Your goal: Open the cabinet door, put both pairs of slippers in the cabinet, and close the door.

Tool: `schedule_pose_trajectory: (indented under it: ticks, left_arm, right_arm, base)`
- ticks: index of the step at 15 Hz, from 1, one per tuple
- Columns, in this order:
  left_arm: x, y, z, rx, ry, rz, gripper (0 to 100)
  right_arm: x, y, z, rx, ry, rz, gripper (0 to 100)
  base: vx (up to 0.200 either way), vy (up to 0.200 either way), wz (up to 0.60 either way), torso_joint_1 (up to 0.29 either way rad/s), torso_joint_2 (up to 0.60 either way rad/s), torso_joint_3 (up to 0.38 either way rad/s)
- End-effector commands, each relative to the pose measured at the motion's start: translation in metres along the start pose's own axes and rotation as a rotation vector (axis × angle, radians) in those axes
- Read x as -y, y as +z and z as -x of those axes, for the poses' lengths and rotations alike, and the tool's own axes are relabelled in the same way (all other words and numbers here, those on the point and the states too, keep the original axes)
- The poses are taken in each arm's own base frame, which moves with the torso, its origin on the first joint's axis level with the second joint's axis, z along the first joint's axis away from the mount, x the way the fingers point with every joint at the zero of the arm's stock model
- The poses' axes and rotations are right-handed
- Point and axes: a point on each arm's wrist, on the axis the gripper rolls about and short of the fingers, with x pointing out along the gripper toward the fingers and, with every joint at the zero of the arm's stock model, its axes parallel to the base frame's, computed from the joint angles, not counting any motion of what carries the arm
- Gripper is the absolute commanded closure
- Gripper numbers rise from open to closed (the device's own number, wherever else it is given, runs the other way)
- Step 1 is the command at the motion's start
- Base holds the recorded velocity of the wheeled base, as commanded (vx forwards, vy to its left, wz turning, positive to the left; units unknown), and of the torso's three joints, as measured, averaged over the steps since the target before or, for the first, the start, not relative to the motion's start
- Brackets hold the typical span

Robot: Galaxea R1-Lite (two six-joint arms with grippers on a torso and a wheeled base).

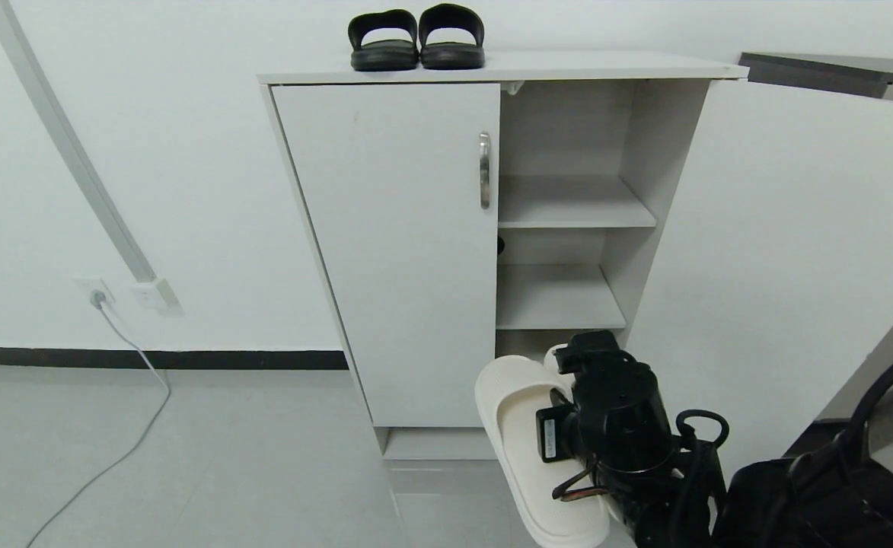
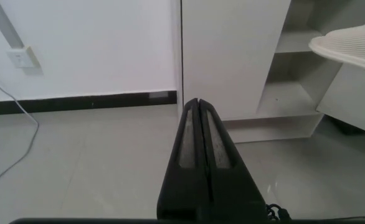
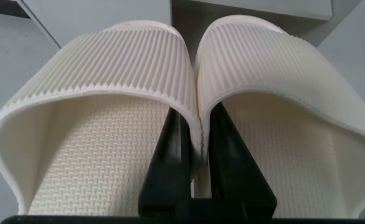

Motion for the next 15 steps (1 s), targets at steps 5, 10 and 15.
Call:
schedule_pose_trajectory:
  ticks: [5,10,15]
  left_arm:
    - [0.0,0.0,0.0,-0.003,0.002,0.002,100]
    - [0.0,0.0,0.0,-0.003,0.002,0.0,100]
    - [0.0,0.0,0.0,-0.003,0.002,0.002,100]
  right_arm:
    - [-0.009,-0.012,-0.007,-0.011,-0.031,0.023,100]
    - [-0.016,-0.025,-0.016,-0.028,-0.017,0.04,100]
    - [-0.03,-0.037,-0.036,-0.011,0.007,0.034,100]
  base:
    - [0.0,-0.16,0.0,0.002,0.0,0.002]
    - [0.0,0.0,0.0,0.0,0.0,0.0]
    - [0.0,0.0,0.0,0.0,0.0,0.0]
